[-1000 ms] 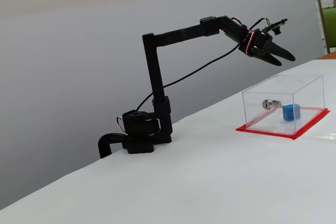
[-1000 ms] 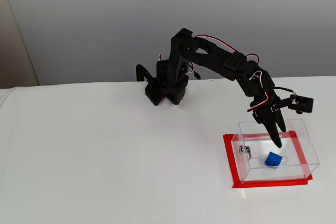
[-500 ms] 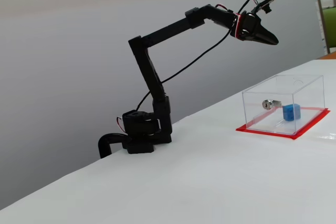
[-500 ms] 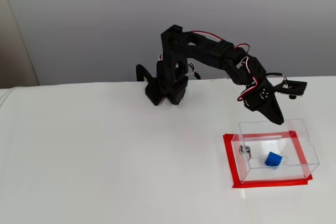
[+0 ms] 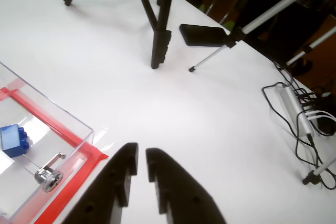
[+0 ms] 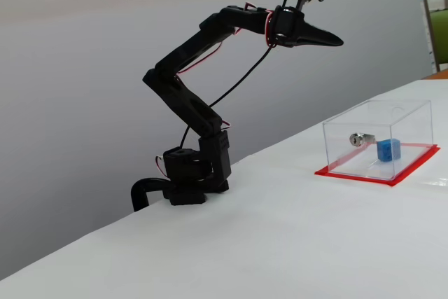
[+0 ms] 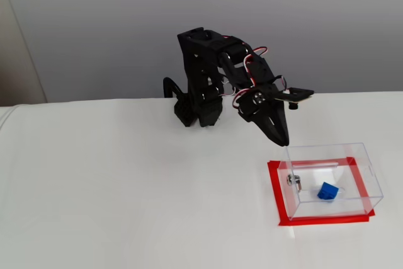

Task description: Pick the blue lego brick and place it into the transparent box

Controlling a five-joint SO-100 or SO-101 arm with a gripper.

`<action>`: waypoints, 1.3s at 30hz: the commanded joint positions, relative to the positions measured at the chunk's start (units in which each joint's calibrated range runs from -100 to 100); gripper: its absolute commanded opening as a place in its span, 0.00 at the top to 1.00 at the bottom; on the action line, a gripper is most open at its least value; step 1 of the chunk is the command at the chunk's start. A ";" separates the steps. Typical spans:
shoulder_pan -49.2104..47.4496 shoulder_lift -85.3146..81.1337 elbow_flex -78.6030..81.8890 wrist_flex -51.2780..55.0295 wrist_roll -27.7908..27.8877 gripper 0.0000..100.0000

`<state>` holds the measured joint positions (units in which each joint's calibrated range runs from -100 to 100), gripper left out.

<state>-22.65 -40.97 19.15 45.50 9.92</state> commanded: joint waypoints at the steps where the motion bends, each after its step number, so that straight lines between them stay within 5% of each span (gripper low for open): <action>1: 5.83 -7.10 3.09 -0.68 -0.42 0.98; 21: 34.07 -30.26 37.81 -0.68 -0.52 0.98; 39: 36.36 -55.46 70.63 -0.77 -8.19 0.98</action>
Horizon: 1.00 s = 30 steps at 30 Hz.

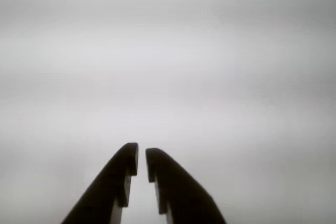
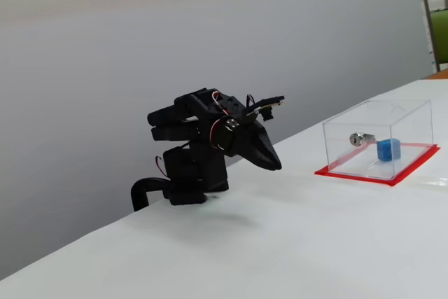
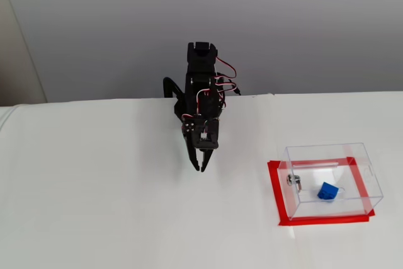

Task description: Pick the blue lego brick and place it into the transparent box

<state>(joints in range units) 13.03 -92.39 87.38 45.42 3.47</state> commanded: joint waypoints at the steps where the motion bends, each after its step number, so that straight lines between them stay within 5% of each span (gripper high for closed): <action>1: 0.68 -5.07 3.31 -0.59 -1.90 0.98; 18: 0.09 -7.36 12.08 -6.25 -1.90 0.98; 30: -4.05 -7.36 12.08 -0.68 -1.90 0.98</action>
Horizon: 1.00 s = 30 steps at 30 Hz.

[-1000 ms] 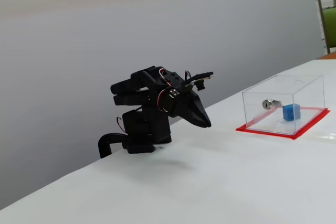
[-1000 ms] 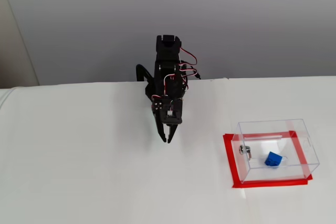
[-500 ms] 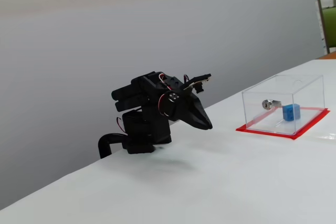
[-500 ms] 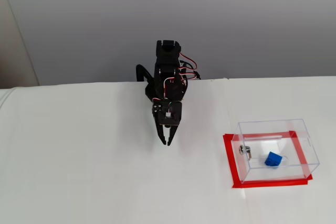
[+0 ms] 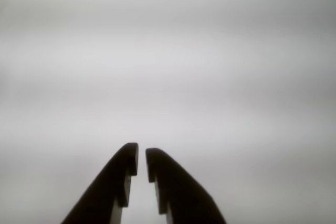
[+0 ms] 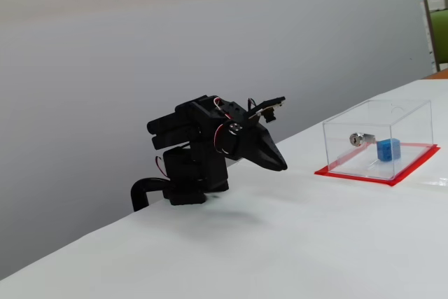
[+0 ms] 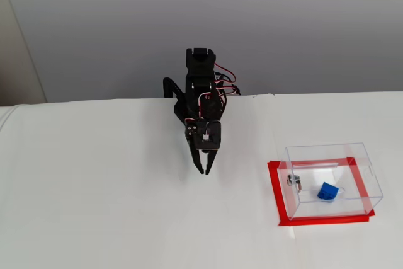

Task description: Pick the blue lego brick and place it into the transparent box

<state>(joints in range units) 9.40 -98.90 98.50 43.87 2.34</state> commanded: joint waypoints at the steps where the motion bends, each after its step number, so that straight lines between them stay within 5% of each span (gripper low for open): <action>1: -0.34 -0.84 0.96 0.86 -0.78 0.98; 30: -0.27 -0.84 0.96 6.95 -0.83 0.98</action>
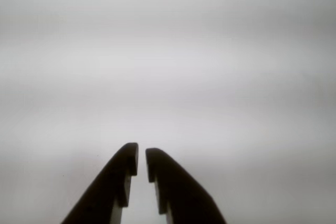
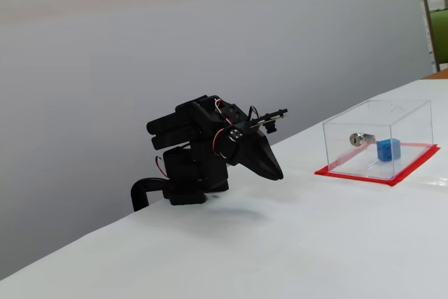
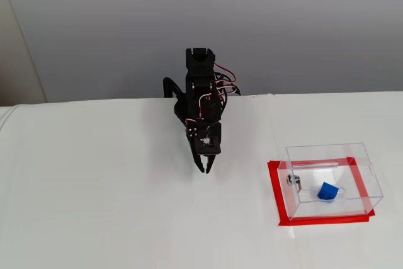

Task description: Pick the blue lego brick and place it into the transparent box

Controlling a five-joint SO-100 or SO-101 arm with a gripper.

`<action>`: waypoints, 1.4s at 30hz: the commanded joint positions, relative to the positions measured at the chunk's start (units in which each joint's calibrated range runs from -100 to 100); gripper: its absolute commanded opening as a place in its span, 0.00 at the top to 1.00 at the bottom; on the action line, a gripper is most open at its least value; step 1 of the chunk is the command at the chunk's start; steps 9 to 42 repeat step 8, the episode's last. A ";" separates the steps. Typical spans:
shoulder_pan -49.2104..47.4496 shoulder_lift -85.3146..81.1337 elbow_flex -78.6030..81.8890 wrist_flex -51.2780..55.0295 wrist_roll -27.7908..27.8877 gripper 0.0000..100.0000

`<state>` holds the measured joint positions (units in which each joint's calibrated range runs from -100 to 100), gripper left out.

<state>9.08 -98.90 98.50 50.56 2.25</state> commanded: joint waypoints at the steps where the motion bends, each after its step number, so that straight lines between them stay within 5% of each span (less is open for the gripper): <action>1: 0.05 -0.84 0.96 0.27 -0.79 0.98; 42: 2.12 -0.93 0.96 0.53 -2.72 0.99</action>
